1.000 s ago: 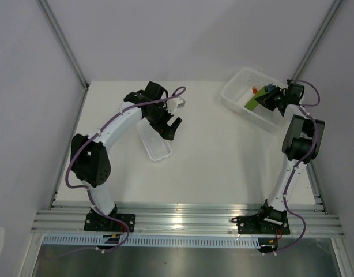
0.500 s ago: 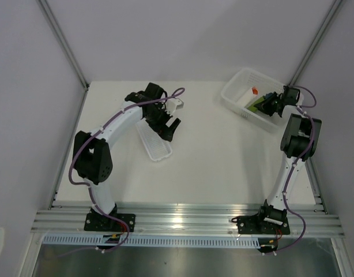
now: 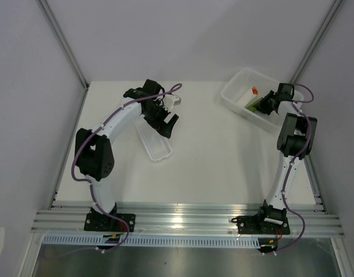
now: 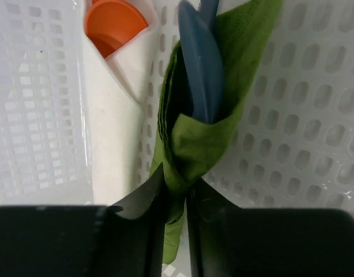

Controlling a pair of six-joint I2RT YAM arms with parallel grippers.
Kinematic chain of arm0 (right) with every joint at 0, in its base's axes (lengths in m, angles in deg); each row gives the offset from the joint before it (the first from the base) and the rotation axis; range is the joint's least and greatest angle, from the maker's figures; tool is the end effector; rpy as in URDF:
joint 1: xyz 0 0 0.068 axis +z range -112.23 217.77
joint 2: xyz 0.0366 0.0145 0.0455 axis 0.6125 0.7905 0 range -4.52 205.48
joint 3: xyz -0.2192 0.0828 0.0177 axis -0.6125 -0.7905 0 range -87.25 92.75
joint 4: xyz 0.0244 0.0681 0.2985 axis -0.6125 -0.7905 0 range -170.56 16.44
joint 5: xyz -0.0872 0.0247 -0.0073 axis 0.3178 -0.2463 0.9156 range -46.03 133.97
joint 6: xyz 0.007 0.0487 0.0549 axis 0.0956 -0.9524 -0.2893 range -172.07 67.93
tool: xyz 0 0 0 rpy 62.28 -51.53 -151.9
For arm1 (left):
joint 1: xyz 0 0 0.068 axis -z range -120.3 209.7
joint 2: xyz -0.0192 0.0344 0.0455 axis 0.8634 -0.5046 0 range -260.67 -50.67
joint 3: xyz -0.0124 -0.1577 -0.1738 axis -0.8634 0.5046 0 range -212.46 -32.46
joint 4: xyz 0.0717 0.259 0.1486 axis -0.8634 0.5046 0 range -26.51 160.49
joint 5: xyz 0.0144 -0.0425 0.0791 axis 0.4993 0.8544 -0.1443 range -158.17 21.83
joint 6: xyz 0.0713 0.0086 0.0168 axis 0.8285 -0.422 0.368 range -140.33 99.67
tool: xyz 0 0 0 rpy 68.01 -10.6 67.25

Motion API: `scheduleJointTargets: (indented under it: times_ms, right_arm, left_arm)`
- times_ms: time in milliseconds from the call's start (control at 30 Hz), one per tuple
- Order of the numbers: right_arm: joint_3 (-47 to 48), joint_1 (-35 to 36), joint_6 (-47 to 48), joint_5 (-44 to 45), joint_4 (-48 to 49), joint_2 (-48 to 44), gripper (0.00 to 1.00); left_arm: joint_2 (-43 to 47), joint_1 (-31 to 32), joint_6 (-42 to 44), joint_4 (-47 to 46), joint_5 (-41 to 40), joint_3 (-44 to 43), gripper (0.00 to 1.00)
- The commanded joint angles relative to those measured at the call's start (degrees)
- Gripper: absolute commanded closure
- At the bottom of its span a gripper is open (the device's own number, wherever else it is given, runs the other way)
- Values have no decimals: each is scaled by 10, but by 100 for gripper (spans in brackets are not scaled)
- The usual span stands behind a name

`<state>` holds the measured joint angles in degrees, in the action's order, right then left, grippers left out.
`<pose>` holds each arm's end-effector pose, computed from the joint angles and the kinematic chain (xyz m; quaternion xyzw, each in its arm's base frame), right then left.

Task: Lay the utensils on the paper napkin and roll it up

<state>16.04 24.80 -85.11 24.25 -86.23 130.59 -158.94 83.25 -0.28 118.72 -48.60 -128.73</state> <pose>0.5447 -0.1041 0.0759 0.2940 0.8622 0.2219 0.3477 0.3959 -0.1951 0.2028 0.3900 0.8845 -0.1724 0.1894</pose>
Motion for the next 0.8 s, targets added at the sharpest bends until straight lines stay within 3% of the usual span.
scheduleJointTargets:
  times_ms: [0,33,167,567,600,633,767]
  right_arm:
    - [3,0,16,83,-54,16,77]
    - [3,0,15,86,-53,13,70]
    - [2,0,11,98,-53,7,60]
    - [1,7,16,164,-68,-22,51]
    - [1,7,15,170,-71,-24,50]
    - [1,7,15,173,-72,-26,42]
    - [8,8,11,190,-79,-28,40]
  left_arm:
    - [7,-13,8,6,-7,-28,0]
    - [7,-14,9,7,-7,-30,0]
    - [4,-17,10,8,-8,-36,1]
    - [3,-20,13,14,2,-53,0]
    - [3,-21,13,15,3,-53,1]
    - [3,-22,12,16,4,-57,0]
    - [3,-23,11,18,8,-66,0]
